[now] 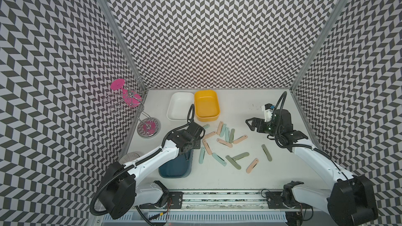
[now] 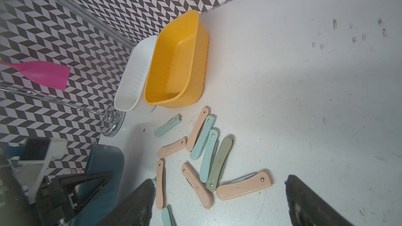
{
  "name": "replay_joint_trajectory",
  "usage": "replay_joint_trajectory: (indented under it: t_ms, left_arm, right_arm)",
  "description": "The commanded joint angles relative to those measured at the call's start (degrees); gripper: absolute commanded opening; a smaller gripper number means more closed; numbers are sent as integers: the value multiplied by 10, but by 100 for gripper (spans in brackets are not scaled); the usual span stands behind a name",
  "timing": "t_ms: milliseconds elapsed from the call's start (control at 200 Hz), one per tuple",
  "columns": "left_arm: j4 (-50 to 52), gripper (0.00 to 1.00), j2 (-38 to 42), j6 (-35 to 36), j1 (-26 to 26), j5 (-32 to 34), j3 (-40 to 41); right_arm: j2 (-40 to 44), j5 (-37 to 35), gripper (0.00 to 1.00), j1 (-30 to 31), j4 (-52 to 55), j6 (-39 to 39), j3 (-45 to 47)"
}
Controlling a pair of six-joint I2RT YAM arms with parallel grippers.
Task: Place the fruit knives into the storage box by color
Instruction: Pick up the storage box at the center of the board, then place the storage box at the center of the board.
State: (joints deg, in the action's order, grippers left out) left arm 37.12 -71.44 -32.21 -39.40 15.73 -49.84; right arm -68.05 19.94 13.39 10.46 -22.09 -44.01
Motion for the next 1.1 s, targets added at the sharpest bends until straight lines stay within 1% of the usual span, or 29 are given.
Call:
replay_joint_trajectory:
  t_ms: [0,80,190,240,265,341,401,511,606,736,801,927,1092]
  left_arm:
    - [41,0,25,24,-29,-15,-74]
    - [53,0,9,39,-53,-14,-136]
    - [56,0,-42,77,-95,-3,-230]
    - [52,0,-75,93,-115,5,-275]
    - [49,0,-95,118,-123,10,-298]
    - [38,0,-156,164,-145,26,-364]
    - [26,0,-207,201,-157,34,-420]
    - [-9,0,-306,275,-174,41,-513]
    - [-55,0,-382,336,-182,43,-583]
    - [-94,0,-487,394,-183,16,-684]
    - [-105,0,-533,425,-183,7,-731]
    - [-135,0,-595,468,-181,-8,-785]
    - [-201,0,-637,492,-175,-47,-791]
  right_arm:
    - [-8,-16,92,3,-17,-2,-30]
    - [-12,-32,92,1,-17,-8,-45]
    - [-10,-64,93,-15,-11,-27,-69]
    - [-8,-69,94,-36,-11,-39,-78]
    - [-7,-67,94,-50,-10,-46,-81]
    - [-5,-53,100,-96,-13,-68,-91]
    - [-4,-54,100,-127,-12,-83,-97]
    - [-4,-87,100,-167,-4,-112,-100]
    - [3,-110,100,-200,-12,-141,-83]
    - [16,-95,100,-246,-43,-179,-43]
    - [15,-87,100,-265,-49,-184,-30]
    - [1,-65,100,-298,-60,-182,-7]
    - [-16,-29,100,-327,-93,-185,34]
